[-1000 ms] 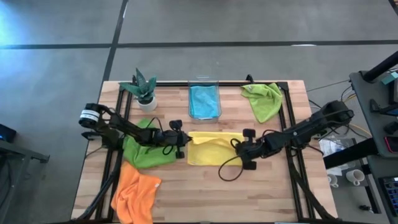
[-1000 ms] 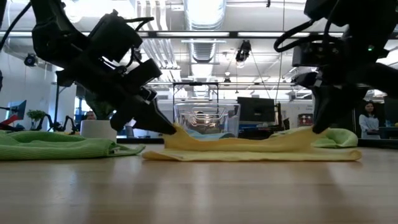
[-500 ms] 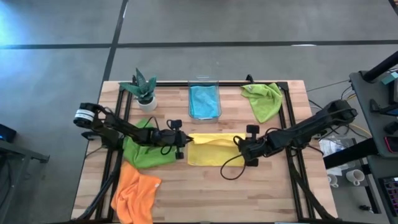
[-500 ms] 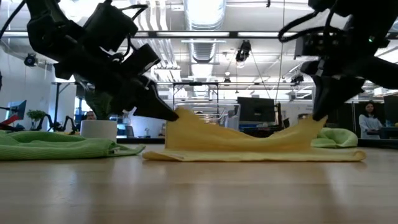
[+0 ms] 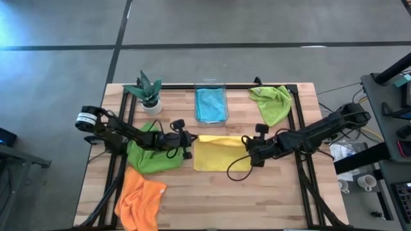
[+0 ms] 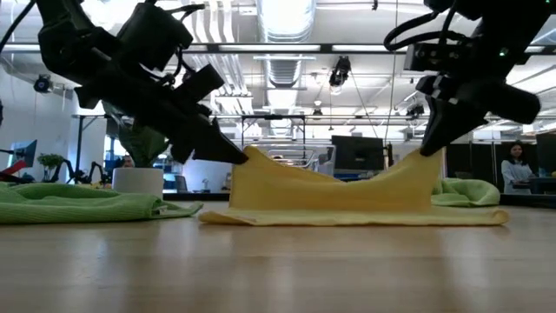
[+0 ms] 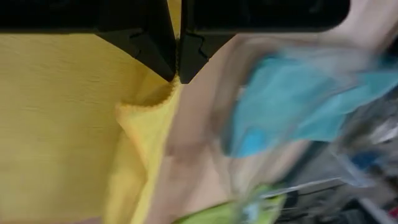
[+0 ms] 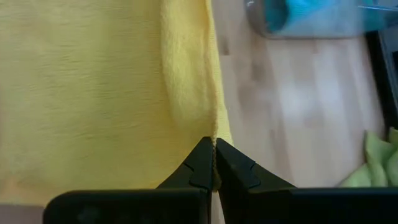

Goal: Fold microfiber towels
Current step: Fold the yellow microfiber cloth

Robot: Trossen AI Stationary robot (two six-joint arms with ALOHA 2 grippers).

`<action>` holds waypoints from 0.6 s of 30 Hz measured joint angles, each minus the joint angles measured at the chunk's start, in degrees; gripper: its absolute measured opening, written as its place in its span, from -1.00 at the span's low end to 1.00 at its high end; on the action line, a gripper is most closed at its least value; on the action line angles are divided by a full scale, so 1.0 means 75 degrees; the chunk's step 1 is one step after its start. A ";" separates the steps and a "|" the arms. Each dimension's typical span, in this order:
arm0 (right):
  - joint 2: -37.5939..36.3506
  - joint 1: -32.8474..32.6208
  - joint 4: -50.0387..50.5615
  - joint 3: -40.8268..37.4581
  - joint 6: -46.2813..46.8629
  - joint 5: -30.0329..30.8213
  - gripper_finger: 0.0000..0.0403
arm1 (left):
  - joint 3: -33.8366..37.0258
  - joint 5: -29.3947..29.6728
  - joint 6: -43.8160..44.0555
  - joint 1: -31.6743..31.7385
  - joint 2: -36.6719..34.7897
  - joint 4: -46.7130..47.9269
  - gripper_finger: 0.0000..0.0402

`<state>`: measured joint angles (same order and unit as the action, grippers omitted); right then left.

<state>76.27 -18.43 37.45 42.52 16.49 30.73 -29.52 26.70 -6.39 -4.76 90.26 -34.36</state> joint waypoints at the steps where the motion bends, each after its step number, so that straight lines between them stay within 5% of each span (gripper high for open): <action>1: 0.0000 0.0021 -0.0006 0.0000 0.0000 0.0035 -0.96 | 0.0000 0.0036 0.0000 0.0006 -0.0001 -0.0037 -1.00; 7: -0.0017 -0.0190 -0.0010 0.0000 -0.0094 -0.1421 -0.96 | 0.0009 -0.1624 0.0017 -0.0227 -0.0008 0.0045 -1.00; 11: 0.0046 -0.0444 -0.0224 -0.0076 -0.0025 -0.2247 -0.96 | 0.0017 -0.1846 0.0256 -0.0399 -0.0012 0.0742 -1.00; 18: 0.0090 -0.0598 -0.0253 -0.0195 0.0058 -0.2552 -0.96 | 0.0026 -0.2288 0.0802 -0.0480 -0.0012 0.1045 -1.00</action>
<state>76.95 -22.92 35.55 41.06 16.93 11.58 -29.32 9.54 -0.38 -8.36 90.17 -26.53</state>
